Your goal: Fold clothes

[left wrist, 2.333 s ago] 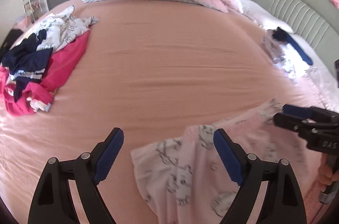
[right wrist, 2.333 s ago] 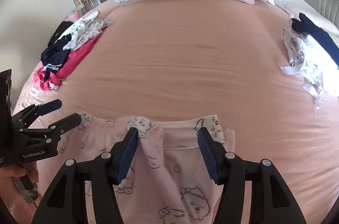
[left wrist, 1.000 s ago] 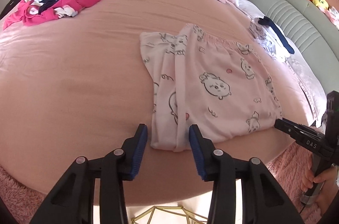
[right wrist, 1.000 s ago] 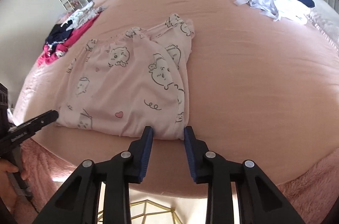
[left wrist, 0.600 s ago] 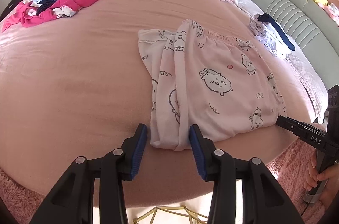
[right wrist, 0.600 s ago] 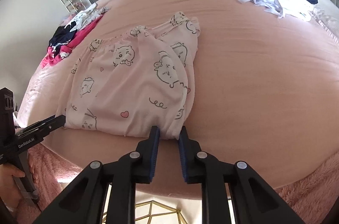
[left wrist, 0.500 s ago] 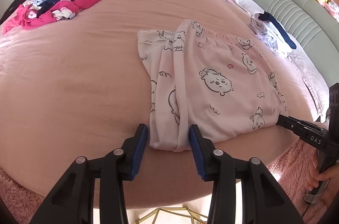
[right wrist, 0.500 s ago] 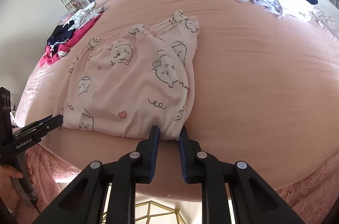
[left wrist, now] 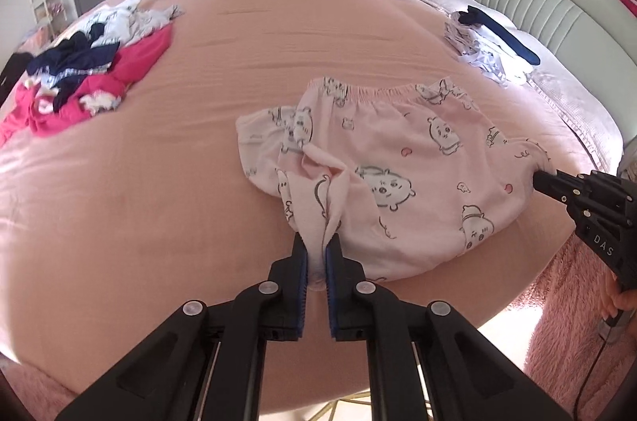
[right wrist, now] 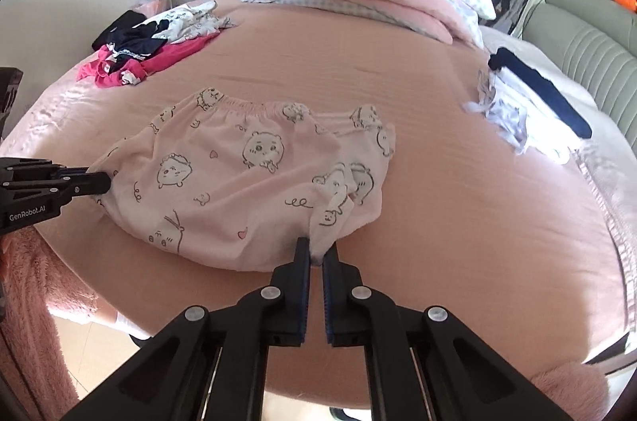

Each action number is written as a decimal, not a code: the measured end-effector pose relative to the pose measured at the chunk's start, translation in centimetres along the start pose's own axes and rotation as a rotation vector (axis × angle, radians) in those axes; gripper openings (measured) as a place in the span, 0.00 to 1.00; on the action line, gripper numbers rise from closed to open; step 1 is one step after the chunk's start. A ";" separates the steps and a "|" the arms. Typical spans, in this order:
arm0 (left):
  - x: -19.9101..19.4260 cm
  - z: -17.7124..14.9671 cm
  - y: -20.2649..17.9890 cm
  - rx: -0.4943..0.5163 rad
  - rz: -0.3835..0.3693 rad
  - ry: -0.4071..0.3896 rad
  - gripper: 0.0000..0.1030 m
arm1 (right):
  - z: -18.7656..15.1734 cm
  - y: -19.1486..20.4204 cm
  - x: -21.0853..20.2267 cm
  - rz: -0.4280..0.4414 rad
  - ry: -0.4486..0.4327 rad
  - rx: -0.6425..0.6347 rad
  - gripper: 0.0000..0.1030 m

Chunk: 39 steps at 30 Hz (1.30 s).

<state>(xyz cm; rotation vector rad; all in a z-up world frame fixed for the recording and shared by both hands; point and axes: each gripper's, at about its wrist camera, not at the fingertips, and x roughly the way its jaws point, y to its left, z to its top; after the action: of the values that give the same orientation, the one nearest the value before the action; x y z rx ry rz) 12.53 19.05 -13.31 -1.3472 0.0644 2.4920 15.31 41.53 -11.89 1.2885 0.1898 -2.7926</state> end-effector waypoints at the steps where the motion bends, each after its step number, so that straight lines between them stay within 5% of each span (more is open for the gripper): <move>1: 0.0 0.5 0.0 0.012 0.006 0.003 0.06 | 0.2 0.0 0.0 -0.011 0.000 -0.008 0.03; 10: 0.6 -0.5 1.0 0.032 0.027 0.071 0.05 | -2.5 -1.1 2.3 -0.075 0.115 -0.021 0.01; 16: 2.8 -2.7 4.7 -0.240 -0.186 0.206 0.10 | -2.7 -3.4 2.6 -0.075 0.161 0.083 0.01; 19: 1.8 -3.2 6.2 -0.309 -0.193 0.178 0.12 | -2.9 -5.1 3.3 -0.087 0.229 0.168 0.01; 24: -0.5 -1.7 5.3 -0.227 -0.128 0.071 0.12 | -2.3 -8.8 2.2 -0.079 0.204 0.374 0.02; 30: 0.4 1.1 0.4 -0.004 -0.132 0.001 0.13 | 2.1 -2.7 1.5 -0.029 0.112 0.090 0.04; 33: 3.5 1.1 -2.0 0.119 -0.063 0.112 0.13 | 2.5 2.6 3.5 0.029 0.157 -0.084 0.04; 36: 4.3 0.3 -1.0 0.146 -0.022 0.153 0.15 | 1.4 3.9 5.3 -0.039 0.197 -0.202 0.03; 39: 3.4 -0.3 2.0 0.124 0.078 0.179 0.17 | 0.6 1.5 5.2 -0.120 0.207 -0.180 0.03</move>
<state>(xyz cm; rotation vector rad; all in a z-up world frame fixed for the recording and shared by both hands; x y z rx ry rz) 10.50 17.93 -16.46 -1.5377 0.3108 2.3786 11.67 39.91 -15.62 1.5653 0.5319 -2.6556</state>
